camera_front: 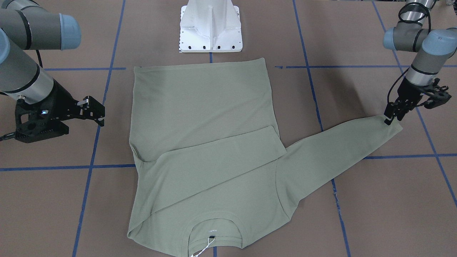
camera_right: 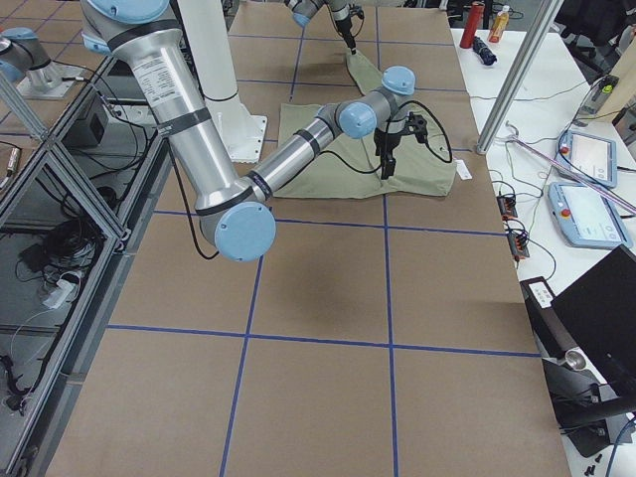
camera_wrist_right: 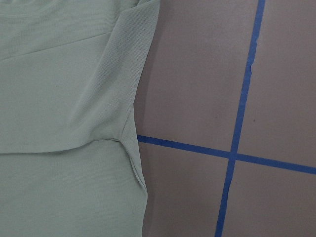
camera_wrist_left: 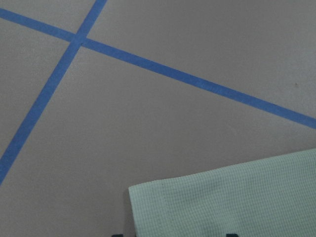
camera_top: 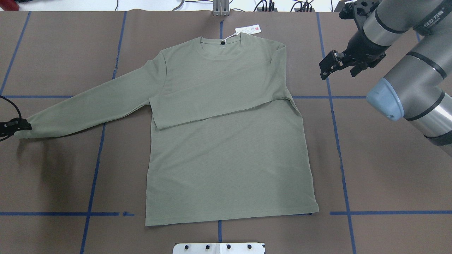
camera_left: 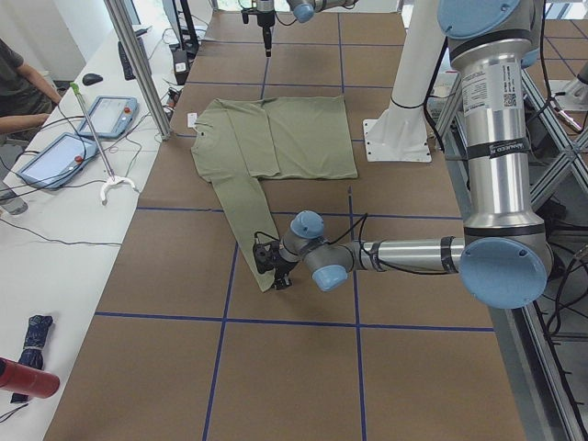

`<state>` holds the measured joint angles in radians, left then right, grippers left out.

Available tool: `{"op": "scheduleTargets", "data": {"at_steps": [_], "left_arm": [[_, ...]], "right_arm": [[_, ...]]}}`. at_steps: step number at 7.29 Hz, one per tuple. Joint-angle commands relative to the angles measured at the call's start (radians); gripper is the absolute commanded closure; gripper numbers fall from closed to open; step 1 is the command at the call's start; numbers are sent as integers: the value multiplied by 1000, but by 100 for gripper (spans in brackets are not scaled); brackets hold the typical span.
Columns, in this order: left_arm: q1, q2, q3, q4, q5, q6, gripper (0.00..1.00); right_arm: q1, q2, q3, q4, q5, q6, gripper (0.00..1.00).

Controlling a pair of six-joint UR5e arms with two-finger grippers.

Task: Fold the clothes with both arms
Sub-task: 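Grasp the other sleeve cuff with the left gripper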

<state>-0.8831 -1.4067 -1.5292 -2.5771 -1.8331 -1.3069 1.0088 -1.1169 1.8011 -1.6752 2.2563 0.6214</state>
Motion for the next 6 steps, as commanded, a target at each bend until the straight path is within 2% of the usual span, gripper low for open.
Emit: {"op": "scheduleTargets", "data": {"at_steps": [1, 4, 5, 6], "left_arm": [[1, 0, -2, 0, 0, 0, 43], [10, 0, -2, 0, 0, 0, 45], [12, 2, -3, 0, 0, 0, 69], [12, 21, -17, 0, 0, 0, 100]], "right_arm": [[14, -1, 1, -1, 17, 1, 0], [16, -1, 1, -1, 22, 1, 0], [16, -1, 1, -1, 22, 1, 0], [16, -1, 0, -1, 22, 1, 0]]}}
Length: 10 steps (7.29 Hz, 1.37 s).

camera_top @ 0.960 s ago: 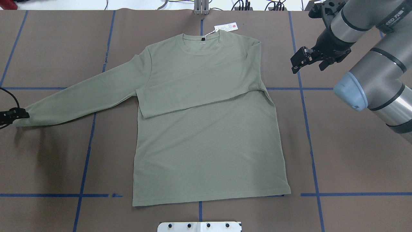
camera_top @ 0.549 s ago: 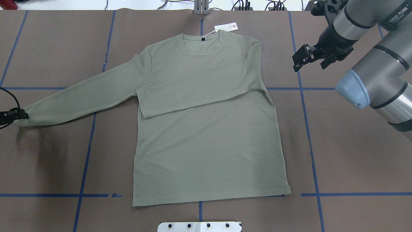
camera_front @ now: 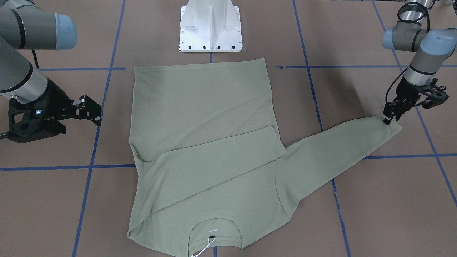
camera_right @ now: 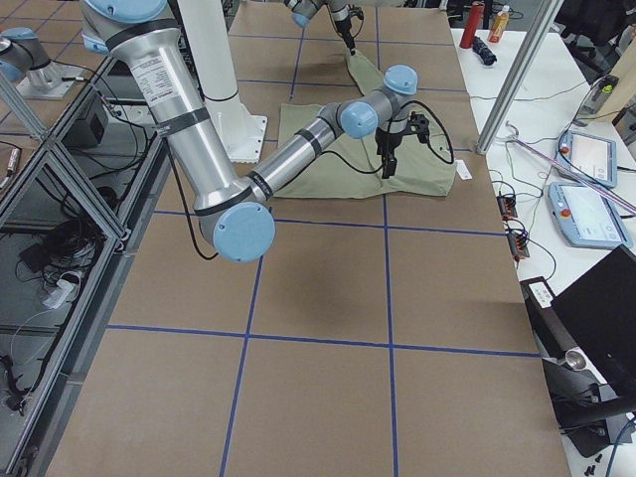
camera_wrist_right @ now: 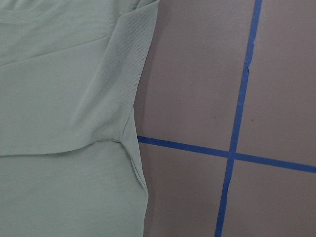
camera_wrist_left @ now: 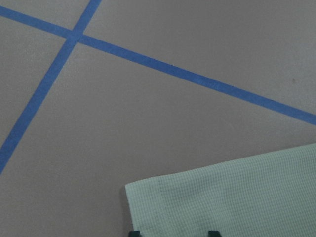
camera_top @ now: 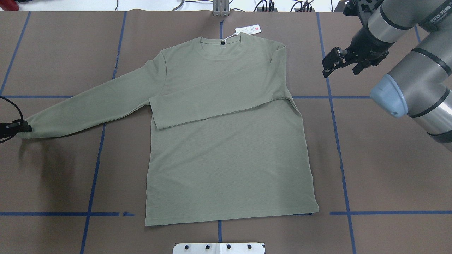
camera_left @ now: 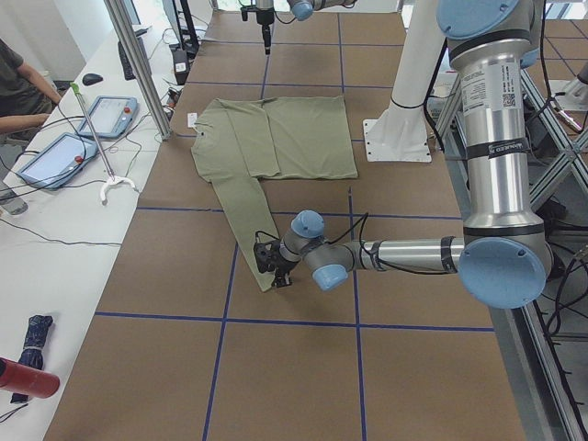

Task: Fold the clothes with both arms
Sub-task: 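Grasp the other sleeve cuff with the left gripper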

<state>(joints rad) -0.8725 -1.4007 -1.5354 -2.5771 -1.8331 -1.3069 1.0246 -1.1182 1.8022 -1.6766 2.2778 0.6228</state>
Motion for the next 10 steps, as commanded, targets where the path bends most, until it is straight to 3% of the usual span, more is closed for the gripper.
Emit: {"op": "scheduleTargets", "data": {"at_steps": [1, 3, 5, 6, 8, 10], "left_arm": [[1, 46, -47, 0, -5, 5, 100], [1, 69, -142, 70, -52, 6, 100], [1, -5, -282, 301, -66, 6, 100], [0, -121, -322, 487, -63, 3, 100], [-2, -409, -309, 798, -55, -3, 100], [0, -667, -217, 969, -57, -46, 100]], "right_arm": [[0, 0, 0, 0, 0, 0, 0], [3, -11, 6, 0, 0, 0, 0], [9, -102, 78, 2, 0, -2, 0], [15, -154, 109, 3, -3, -3, 0], [50, -242, 138, 2, -3, -85, 0], [80, -308, 135, 9, -1, -159, 0]]}}
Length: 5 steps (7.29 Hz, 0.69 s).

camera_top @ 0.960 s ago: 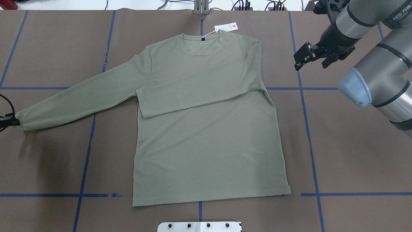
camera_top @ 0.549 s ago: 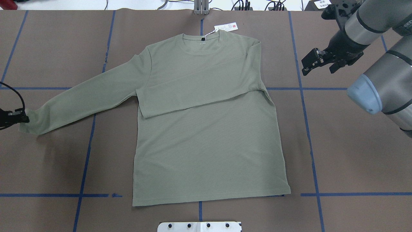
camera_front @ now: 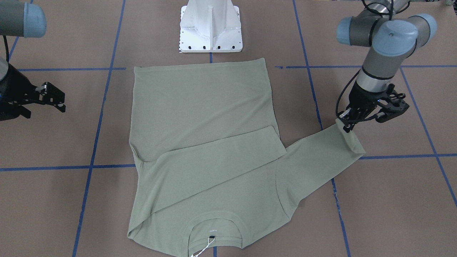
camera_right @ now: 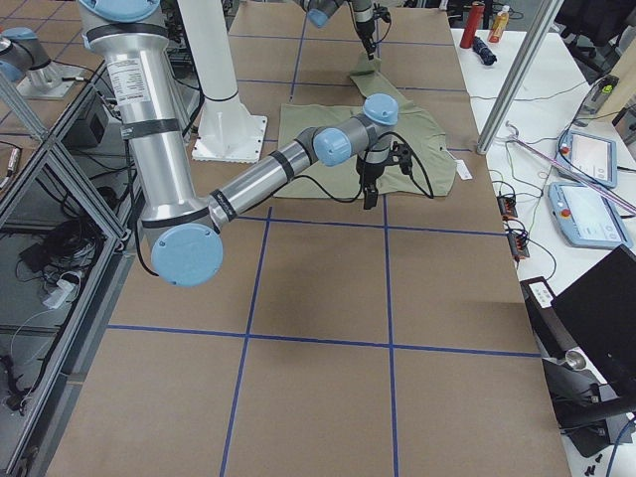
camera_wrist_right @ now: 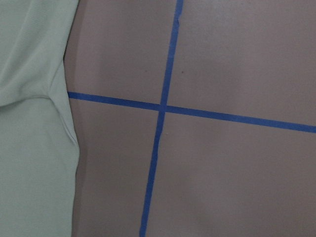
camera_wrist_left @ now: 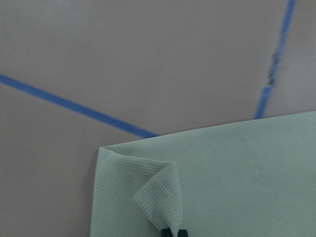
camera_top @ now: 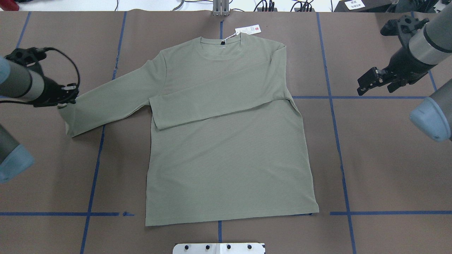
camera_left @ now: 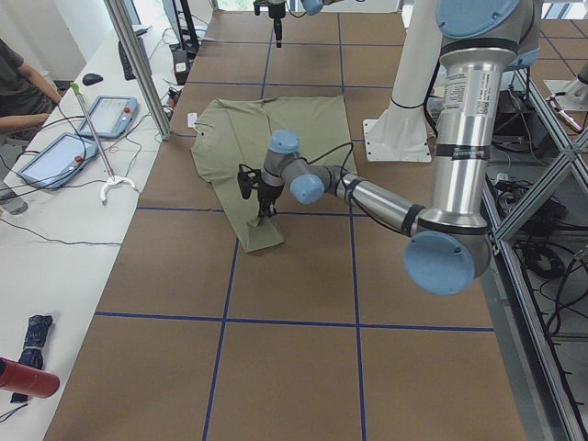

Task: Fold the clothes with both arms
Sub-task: 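Fold the held sleeve across the shirt body with the left gripper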

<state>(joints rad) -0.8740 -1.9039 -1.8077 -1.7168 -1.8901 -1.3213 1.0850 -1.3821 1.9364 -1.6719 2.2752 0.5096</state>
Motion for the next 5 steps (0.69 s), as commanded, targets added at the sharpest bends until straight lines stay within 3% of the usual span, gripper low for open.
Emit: {"op": "scheduleTargets", "data": {"at_steps": [1, 3, 5], "left_arm": [[7, -278, 129, 112, -3, -121, 100], [13, -502, 287, 90, -10, -263, 100], [123, -663, 365, 60, -12, -390, 100]], "right_arm": [[27, -54, -2, 4, 1, -49, 0], [52, -86, -4, 4, 3, -89, 0], [78, -121, -5, 4, 3, -123, 0]]}}
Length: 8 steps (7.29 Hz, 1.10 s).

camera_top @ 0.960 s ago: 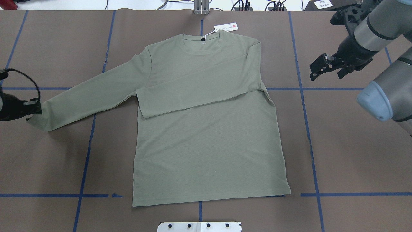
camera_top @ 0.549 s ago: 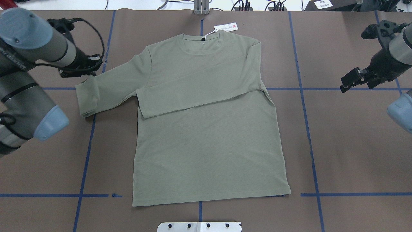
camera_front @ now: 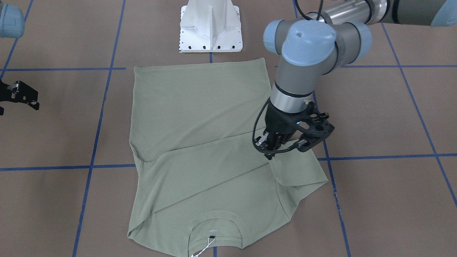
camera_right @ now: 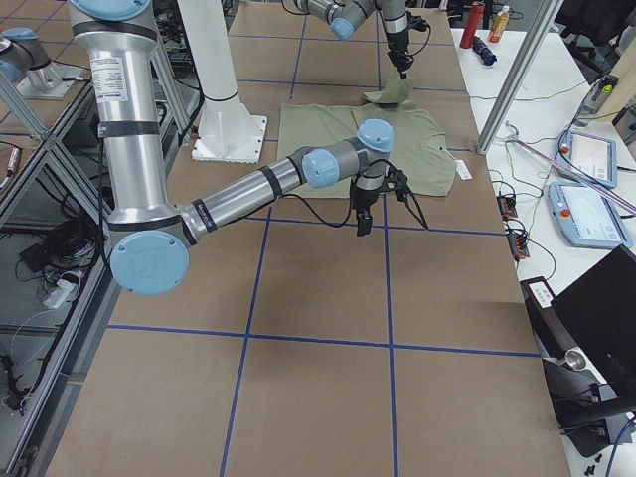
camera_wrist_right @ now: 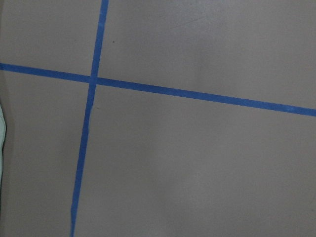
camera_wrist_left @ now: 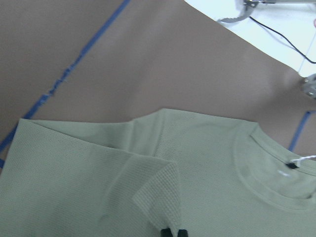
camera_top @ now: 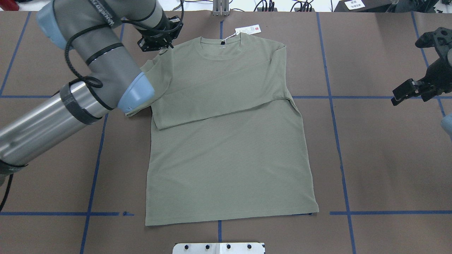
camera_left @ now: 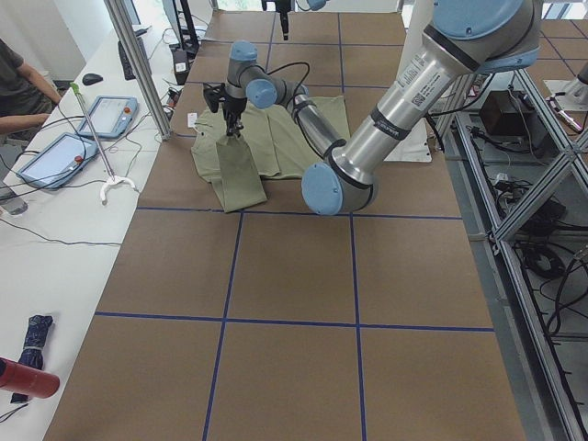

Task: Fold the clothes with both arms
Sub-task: 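Fold the held sleeve across the shirt body with the left gripper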

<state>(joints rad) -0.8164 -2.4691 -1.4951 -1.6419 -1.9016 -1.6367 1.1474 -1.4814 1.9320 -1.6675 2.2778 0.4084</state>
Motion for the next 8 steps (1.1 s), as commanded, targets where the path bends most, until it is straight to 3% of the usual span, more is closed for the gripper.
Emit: {"op": "scheduleTargets", "data": {"at_steps": [1, 4, 7, 8], "left_arm": [[119, -169, 129, -53, 4, -150, 100], [200, -280, 350, -212, 70, -244, 100], [253, -310, 397, -246, 111, -300, 100], [310, -370, 467, -249, 146, -358, 100]], "right_arm": [[15, -23, -4, 0, -3, -20, 0], [15, -22, -13, 0, -3, -20, 0], [15, -22, -13, 0, -3, -20, 0], [17, -20, -13, 0, -1, -19, 0]]}}
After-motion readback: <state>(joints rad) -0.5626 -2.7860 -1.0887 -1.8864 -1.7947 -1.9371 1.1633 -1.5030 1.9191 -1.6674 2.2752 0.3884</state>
